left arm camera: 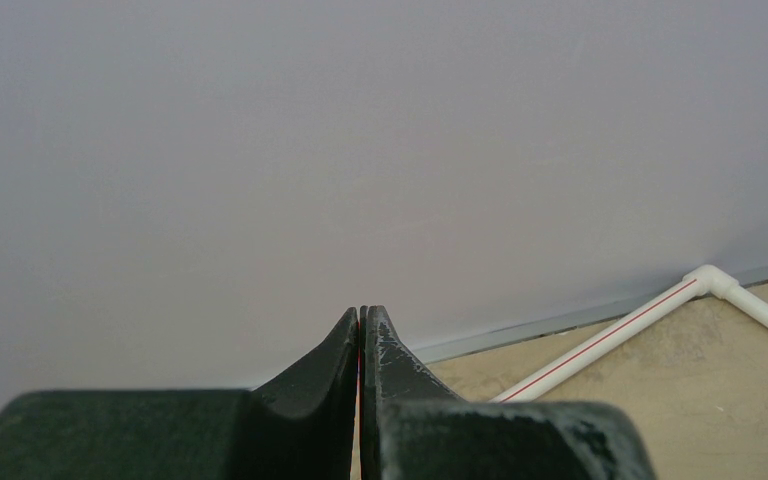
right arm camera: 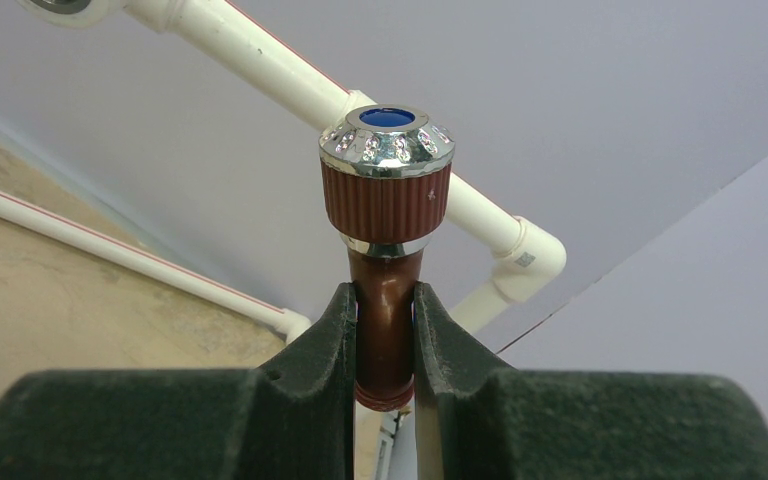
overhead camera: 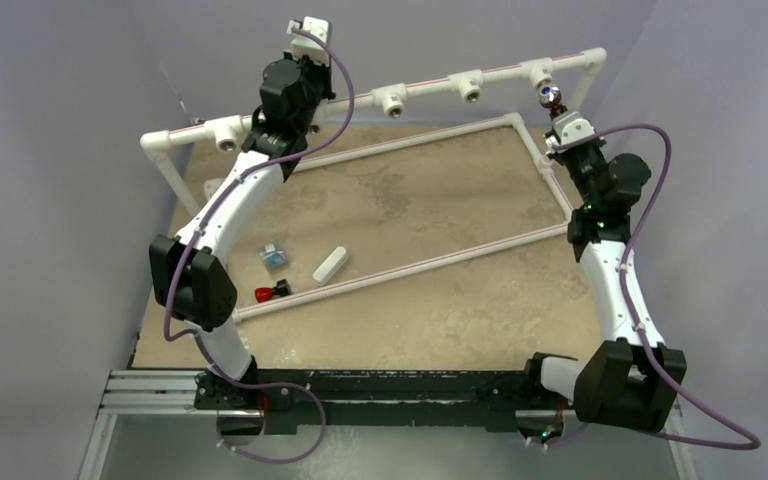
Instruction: Install the water faucets
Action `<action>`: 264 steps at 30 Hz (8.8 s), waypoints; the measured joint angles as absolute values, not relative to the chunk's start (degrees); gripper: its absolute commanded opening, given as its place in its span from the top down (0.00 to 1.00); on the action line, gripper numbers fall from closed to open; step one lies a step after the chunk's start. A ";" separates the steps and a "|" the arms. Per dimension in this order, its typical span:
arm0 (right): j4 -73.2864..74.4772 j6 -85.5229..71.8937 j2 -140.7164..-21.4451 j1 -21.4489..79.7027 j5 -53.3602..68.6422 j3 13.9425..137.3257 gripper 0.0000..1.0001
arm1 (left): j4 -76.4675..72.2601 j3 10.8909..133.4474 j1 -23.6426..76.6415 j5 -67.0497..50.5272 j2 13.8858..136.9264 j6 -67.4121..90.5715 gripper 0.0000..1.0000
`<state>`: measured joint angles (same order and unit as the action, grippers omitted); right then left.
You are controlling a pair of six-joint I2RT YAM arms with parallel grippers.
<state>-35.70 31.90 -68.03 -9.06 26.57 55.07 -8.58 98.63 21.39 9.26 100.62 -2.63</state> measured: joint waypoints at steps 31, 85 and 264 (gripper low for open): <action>-40.14 25.89 -70.59 -9.13 25.67 54.83 1.00 | -9.72 98.63 21.34 9.17 101.03 -2.66 1.00; -39.99 -62.11 -73.36 -12.10 12.73 54.83 1.00 | -10.70 98.65 21.93 9.85 101.34 -4.25 1.00; -32.53 2.11 -73.80 -5.89 6.96 58.94 1.00 | -10.11 99.53 24.51 11.60 101.91 -5.65 1.00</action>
